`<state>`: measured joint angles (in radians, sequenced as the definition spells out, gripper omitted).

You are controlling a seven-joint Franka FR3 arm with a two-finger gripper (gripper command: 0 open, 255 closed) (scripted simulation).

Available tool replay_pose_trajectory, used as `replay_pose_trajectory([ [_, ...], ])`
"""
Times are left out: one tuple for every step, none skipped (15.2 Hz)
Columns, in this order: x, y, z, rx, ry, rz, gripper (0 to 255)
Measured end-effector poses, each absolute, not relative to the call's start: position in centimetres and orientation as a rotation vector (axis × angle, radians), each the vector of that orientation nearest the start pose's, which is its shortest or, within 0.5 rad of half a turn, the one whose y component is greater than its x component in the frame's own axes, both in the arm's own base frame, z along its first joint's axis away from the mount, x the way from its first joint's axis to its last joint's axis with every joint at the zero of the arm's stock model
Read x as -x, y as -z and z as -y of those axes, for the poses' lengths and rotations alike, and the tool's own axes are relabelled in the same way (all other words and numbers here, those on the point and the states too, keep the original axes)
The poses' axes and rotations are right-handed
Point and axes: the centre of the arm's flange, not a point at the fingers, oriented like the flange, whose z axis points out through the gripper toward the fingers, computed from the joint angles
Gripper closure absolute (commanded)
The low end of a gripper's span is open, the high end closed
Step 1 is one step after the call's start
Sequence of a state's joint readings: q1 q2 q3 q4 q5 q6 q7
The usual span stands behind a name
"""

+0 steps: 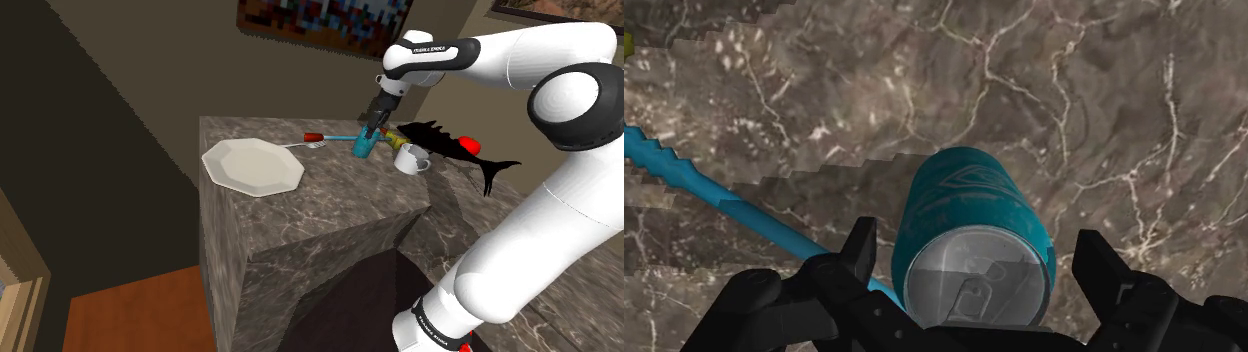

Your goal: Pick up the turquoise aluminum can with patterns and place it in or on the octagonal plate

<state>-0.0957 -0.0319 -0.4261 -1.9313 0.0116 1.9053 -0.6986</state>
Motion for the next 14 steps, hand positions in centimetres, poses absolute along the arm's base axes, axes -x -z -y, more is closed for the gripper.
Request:
replay_pose_trajectory([
  [-47.75, -49.75, 27.60, 3.112, 0.026, 0.270, 0],
  [-47.75, -49.75, 27.60, 3.112, 0.026, 0.270, 0],
  [-47.75, -49.75, 27.60, 3.112, 0.026, 0.270, 255],
  [-47.75, -49.80, 27.60, 3.112, 0.027, 0.270, 255],
  [-47.75, -49.78, 27.59, 3.112, 0.027, 0.270, 255],
  [-47.75, -49.78, 27.59, 3.112, 0.027, 0.270, 255],
  [-47.75, -49.79, 27.59, 3.112, 0.027, 0.270, 255],
  [-47.74, -49.79, 27.59, 3.112, 0.027, 0.270, 255],
  [-47.74, -49.79, 27.59, 3.112, 0.027, 0.270, 255],
  [-47.75, -49.79, 27.59, 3.112, 0.027, 0.270, 255],
  [-47.75, -49.79, 27.59, 3.112, 0.027, 0.270, 255],
  [-47.76, -49.79, 27.59, 3.112, 0.027, 0.270, 255],
  [-47.75, -49.79, 27.59, 3.112, 0.027, 0.270, 255],
  [-47.79, -49.97, 27.58, 3.112, 0.026, 0.270, 255],
])
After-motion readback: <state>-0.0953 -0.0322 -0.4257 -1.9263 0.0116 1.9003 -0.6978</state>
